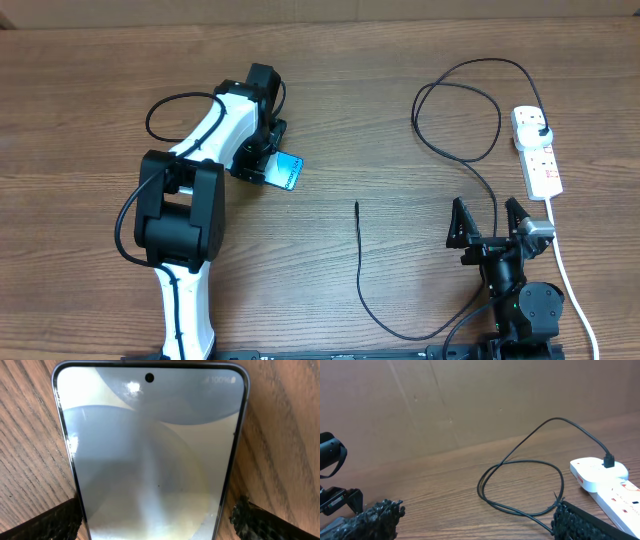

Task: Plug charger to phone and switch on socket
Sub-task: 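Close the left gripper on the phone's sides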

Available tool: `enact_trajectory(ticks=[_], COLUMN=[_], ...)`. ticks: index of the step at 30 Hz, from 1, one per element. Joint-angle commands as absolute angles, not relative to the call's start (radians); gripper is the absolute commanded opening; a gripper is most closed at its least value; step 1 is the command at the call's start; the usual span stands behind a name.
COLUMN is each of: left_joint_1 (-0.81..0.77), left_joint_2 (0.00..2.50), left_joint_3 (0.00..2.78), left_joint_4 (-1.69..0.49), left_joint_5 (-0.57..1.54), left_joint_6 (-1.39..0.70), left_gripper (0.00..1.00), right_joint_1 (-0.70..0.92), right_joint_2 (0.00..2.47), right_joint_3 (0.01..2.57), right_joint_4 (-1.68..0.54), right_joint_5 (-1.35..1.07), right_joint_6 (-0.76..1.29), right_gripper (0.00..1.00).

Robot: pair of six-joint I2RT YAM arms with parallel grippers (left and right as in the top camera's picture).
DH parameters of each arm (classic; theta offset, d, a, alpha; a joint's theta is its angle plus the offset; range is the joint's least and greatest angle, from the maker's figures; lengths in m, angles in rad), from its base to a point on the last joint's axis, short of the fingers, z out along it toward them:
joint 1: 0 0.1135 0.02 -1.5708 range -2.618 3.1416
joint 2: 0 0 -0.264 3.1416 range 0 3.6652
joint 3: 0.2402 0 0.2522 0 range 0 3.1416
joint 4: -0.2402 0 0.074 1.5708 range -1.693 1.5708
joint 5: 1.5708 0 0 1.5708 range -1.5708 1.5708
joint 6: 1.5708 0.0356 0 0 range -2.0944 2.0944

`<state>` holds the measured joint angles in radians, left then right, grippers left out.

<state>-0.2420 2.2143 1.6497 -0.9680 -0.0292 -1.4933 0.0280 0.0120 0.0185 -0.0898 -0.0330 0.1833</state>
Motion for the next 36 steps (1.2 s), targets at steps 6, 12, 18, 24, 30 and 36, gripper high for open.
enact_trajectory(ticks=[6, 12, 18, 24, 30, 36], left_joint_1=[-0.238, -0.24, -0.244, -0.243, -0.249, -0.249], left_joint_2=[2.27, 2.269, 2.269, 2.269, 2.27, 2.269], left_joint_3=[1.604, 1.604, 1.604, 1.604, 1.604, 1.604], left_joint_4=[-0.986, -0.99, -0.987, -0.979, -0.98, -0.982], left_joint_5=[-0.036, -0.054, -0.034, -0.032, -0.032, -0.033], left_joint_6=[-1.488, -1.489, -1.489, -1.489, -1.489, -1.489], left_gripper=[1.0, 1.0, 1.0, 1.0, 1.0, 1.0], right_joint_1=[0.035, 0.035, 0.035, 0.035, 0.035, 0.035], right_joint_2=[0.003, 0.003, 0.003, 0.003, 0.003, 0.003], right_joint_3=[0.008, 0.008, 0.008, 0.008, 0.008, 0.008], right_joint_4=[-0.084, -0.084, -0.084, -0.084, -0.084, -0.084], right_joint_5=[-0.02, -0.02, -0.02, -0.02, -0.02, -0.02], right_joint_6=[0.189, 0.189, 0.189, 0.189, 0.189, 0.189], right_gripper=[1.0, 1.0, 1.0, 1.0, 1.0, 1.0])
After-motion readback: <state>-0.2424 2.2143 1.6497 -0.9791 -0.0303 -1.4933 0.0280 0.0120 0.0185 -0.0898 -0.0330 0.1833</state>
